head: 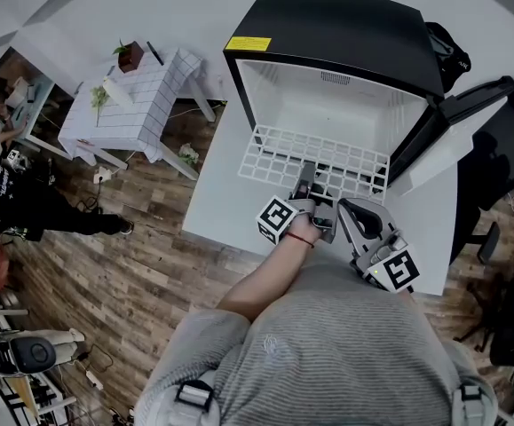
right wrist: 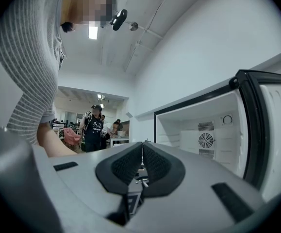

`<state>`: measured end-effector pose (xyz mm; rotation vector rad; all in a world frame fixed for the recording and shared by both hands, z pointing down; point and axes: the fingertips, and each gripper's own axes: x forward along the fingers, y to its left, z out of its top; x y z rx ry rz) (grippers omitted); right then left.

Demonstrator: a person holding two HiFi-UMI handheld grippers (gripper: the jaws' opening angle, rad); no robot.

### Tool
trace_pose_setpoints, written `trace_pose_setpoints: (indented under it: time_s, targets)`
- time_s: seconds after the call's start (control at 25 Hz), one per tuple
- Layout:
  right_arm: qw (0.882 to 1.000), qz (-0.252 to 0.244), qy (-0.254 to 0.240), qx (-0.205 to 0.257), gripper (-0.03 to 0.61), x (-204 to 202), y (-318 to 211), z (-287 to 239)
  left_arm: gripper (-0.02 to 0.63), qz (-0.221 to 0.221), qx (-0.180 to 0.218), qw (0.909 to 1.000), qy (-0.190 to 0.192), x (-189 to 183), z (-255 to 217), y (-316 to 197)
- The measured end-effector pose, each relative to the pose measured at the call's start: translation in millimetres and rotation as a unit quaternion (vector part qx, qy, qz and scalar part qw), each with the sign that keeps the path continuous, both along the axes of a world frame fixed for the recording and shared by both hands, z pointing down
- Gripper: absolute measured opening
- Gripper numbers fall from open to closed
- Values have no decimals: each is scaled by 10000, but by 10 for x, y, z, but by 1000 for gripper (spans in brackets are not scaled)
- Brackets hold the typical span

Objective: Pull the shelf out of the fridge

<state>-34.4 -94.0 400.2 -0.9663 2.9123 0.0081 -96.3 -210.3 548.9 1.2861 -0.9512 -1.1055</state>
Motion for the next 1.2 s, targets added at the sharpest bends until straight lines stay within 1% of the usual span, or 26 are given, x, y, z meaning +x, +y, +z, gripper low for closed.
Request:
trace_pose_setpoints:
  time_s: [0.24,0.52,1.2]
  targets:
    - [10000,-32,10,-57,14,-12,-6,0,31,-41,57,10000,35,-30,-57,-7]
    - [9999,29,110,-93,12,-19,-38,49,31,-17,37,10000,76,-25,-14,6]
    - [9998,69,168,-64,12,-9,-27,40,32,14,56,9999,91,-1,-32,11]
